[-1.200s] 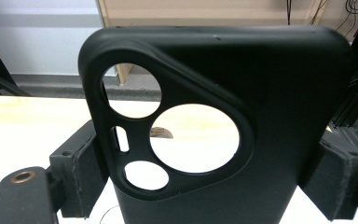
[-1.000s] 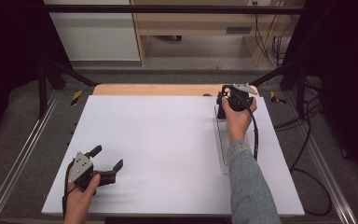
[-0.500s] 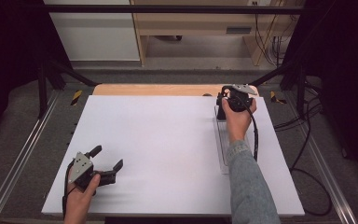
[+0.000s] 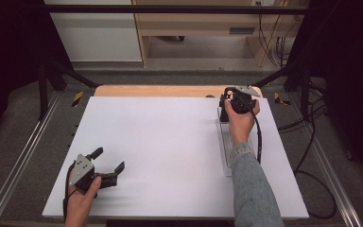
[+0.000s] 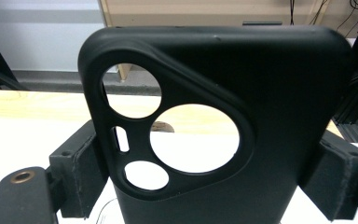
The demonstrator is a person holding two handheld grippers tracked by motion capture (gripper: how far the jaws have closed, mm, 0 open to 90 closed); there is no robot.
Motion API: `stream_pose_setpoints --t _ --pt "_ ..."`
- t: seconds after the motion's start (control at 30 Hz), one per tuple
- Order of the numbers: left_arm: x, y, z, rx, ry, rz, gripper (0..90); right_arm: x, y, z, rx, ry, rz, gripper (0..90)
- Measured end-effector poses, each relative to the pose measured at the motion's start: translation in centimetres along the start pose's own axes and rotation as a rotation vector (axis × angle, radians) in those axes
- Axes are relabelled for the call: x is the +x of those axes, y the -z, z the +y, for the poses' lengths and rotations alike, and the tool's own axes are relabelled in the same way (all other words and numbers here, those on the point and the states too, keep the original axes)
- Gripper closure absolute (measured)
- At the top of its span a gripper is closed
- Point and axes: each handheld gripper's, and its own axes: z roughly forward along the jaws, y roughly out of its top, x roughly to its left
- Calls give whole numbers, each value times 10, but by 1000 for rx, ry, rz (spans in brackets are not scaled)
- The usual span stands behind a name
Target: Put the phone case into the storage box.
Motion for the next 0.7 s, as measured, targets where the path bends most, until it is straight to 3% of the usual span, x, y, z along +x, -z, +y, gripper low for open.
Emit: stream_pose_setpoints --t 0.7 --pt "0 0 0 0 0 -1 29 0 -1 -1 5 3 6 141"
